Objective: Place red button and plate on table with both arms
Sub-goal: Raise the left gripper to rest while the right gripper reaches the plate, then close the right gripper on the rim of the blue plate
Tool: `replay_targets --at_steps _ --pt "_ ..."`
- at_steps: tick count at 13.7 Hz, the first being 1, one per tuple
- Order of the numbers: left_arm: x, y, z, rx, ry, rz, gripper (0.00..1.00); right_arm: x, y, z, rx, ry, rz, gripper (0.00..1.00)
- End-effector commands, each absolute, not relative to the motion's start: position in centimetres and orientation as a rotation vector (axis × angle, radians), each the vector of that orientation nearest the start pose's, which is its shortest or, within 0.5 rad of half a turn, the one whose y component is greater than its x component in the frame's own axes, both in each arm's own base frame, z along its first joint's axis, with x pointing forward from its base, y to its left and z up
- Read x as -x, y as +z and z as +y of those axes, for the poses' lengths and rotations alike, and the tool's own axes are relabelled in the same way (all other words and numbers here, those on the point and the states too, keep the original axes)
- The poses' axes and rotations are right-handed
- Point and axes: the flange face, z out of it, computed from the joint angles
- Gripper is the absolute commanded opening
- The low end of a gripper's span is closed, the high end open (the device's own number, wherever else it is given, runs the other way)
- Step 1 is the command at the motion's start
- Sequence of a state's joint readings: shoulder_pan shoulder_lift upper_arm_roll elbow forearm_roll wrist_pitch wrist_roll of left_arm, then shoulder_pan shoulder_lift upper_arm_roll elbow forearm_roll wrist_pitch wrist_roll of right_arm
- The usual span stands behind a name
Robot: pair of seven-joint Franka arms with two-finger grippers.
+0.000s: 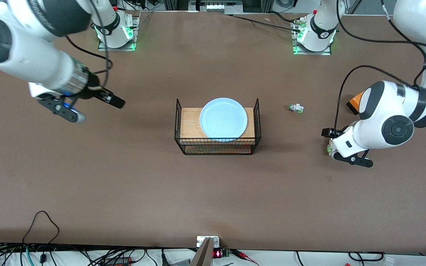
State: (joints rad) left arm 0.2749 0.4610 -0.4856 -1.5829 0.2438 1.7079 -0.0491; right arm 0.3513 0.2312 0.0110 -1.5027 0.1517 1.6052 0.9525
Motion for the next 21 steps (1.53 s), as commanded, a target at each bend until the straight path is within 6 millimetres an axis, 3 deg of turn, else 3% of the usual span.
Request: replay_targets --at_steps 1,2,4,6,7,9,11,13,16,21 --pt "-64.4 44.2 -9.0 3.034 0.439 0.288 1.00 -56.5 50.5 30.1 2.886 0.271 1.129 1.00" --pt "-64.1 46.5 -9.5 3.035 0.426 0.291 1.00 -56.1 49.6 32.4 2.856 0.242 1.181 1.00" --pt "-62.6 51.4 -10.9 3.027 0.381 0.317 1.00 -55.9 48.0 35.0 2.801 0.225 1.304 1.00" --pt "-60.4 56.4 -12.2 3.001 0.254 0.308 1.00 -55.0 46.8 37.6 2.820 0.174 1.310 1.00" --pt "-60.0 57.3 -11.0 3.013 0.210 0.215 1.00 -54.3 45.9 38.7 2.877 0.119 1.284 1.00" --pt "-59.9 57.1 -8.9 3.093 0.136 0.092 1.00 -53.4 44.4 40.9 2.893 0.056 1.320 1.00" --pt "-59.3 56.6 -6.7 3.160 0.068 0.013 1.00 -53.8 43.4 41.9 2.758 0.034 1.509 1.00" --pt "-57.8 56.5 -8.2 3.137 0.062 0.099 1.00 -53.8 42.9 43.7 2.680 0.022 1.604 1.00" --pt "-57.7 56.9 -9.0 3.100 0.083 0.128 1.00 -53.3 42.1 46.9 2.681 0.009 1.580 1.00" --pt "-57.6 56.9 -9.9 3.099 0.080 0.150 1.00 -52.2 39.7 49.2 2.721 0.017 1.533 1.00"
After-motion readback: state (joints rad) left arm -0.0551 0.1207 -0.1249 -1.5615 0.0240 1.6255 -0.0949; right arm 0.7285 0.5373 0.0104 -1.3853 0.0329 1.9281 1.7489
